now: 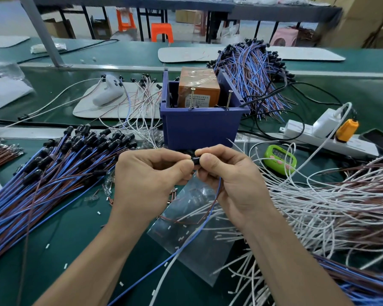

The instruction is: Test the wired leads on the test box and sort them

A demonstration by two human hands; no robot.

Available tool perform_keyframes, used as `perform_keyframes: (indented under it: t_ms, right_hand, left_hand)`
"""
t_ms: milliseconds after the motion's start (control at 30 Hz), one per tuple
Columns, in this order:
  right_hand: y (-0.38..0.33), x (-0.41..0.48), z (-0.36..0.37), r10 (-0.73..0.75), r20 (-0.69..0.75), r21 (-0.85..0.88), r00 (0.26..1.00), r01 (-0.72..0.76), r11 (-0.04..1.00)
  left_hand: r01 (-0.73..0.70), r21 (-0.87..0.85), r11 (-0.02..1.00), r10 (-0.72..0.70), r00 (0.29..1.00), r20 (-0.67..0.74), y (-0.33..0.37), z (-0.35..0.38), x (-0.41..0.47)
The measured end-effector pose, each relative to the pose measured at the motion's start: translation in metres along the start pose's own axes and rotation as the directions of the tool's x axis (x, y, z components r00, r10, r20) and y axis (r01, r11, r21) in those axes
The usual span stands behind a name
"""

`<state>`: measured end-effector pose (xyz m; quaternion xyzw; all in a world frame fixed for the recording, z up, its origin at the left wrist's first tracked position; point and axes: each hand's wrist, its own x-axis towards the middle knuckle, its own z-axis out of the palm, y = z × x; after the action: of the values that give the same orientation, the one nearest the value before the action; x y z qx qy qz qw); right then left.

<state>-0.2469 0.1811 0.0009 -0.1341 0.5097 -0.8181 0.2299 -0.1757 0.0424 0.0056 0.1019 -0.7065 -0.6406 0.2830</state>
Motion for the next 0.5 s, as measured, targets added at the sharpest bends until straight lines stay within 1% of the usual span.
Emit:
perform_keyframes:
  t_ms: [200,500]
  right_hand:
    - [-0.0002,0.0005,-0.0014,0.024,0.012,0.016,1.0,-0.025,1.0]
    - [0.0038,0.0007,-0.0008,-0.009,0.014,-0.004,1.0,0.009,1.0]
  left_hand:
    - [0.04,-0.025,0.999,-0.04,0.999,0.005,0.0017,0.0015,0.0013]
    - [0.067,-0.037,0.997,-0.068,0.998,-0.007,0.0008,0.0002,0.0014]
